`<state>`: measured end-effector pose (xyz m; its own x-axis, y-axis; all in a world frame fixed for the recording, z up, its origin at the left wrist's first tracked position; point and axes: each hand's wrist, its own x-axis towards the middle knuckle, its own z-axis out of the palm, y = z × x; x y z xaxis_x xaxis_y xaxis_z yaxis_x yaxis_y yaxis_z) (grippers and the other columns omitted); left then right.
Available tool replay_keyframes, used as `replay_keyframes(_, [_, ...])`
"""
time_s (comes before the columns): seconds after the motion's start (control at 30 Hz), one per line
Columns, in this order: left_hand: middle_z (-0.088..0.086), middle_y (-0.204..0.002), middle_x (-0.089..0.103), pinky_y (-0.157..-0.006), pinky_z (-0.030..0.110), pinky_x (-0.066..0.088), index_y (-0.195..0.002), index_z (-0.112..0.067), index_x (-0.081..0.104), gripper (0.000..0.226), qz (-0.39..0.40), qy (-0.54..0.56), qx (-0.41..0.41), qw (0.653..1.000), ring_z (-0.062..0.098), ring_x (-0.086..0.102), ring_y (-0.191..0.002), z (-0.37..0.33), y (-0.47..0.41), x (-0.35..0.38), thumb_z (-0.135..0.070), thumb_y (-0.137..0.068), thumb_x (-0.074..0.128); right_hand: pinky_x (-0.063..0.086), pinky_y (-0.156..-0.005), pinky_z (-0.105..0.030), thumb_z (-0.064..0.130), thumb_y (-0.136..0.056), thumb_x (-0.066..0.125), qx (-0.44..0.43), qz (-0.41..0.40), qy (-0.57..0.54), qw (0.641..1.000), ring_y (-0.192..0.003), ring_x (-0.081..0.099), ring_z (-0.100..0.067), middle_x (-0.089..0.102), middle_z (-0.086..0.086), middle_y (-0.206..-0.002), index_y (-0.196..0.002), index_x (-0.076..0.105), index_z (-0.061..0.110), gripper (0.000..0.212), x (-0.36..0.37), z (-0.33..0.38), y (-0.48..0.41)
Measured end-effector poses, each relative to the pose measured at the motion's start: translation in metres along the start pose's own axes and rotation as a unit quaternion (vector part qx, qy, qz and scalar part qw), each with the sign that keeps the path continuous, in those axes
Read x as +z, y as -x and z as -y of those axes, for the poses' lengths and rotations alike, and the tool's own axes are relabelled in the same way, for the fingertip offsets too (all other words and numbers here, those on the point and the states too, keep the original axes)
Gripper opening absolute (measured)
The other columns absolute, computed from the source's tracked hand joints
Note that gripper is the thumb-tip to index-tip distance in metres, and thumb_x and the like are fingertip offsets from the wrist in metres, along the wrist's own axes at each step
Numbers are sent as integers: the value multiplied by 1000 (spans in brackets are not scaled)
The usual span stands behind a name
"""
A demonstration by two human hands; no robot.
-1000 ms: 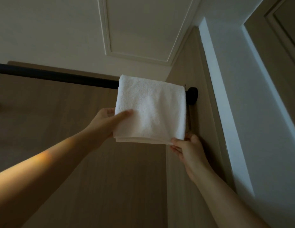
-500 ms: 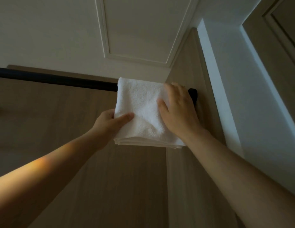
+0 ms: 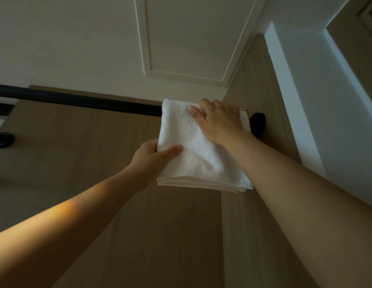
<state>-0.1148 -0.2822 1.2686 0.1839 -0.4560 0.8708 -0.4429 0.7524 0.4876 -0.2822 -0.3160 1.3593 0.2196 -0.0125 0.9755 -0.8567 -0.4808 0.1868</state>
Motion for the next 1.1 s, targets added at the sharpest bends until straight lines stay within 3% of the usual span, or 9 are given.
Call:
replay_keyframes(0.53, [1, -98, 72, -81, 44, 59, -105, -17, 65, 34, 7, -5, -1, 1000, 19, 71, -88, -2, -3, 22, -42, -82, 70, 35, -101, -48, 60, -99, 19, 3, 2, -17, 1000, -111, 53, -30, 61, -9, -114, -114, 53, 16, 58, -1, -24, 3])
replay_keyframes(0.97, [0, -98, 72, -82, 44, 59, -107, -17, 66, 34, 24, -4, 4, 1000, 19, 71, -89, -3, -3, 28, -41, -83, 70, 37, -99, -49, 62, -98, 20, 25, 10, -10, 1000, -107, 55, -30, 62, -10, -110, -100, 48, 17, 53, -5, -30, 5])
replay_keyframes(1.1, [1, -99, 72, -82, 43, 59, -106, -16, 66, 33, 32, -16, 1, 999, 19, 71, -89, -4, 0, 25, -40, -83, 70, 35, -103, -48, 60, -99, 20, 40, 37, -11, 998, -113, 53, -31, 60, -12, -119, -117, 53, 13, 60, -10, -28, 8])
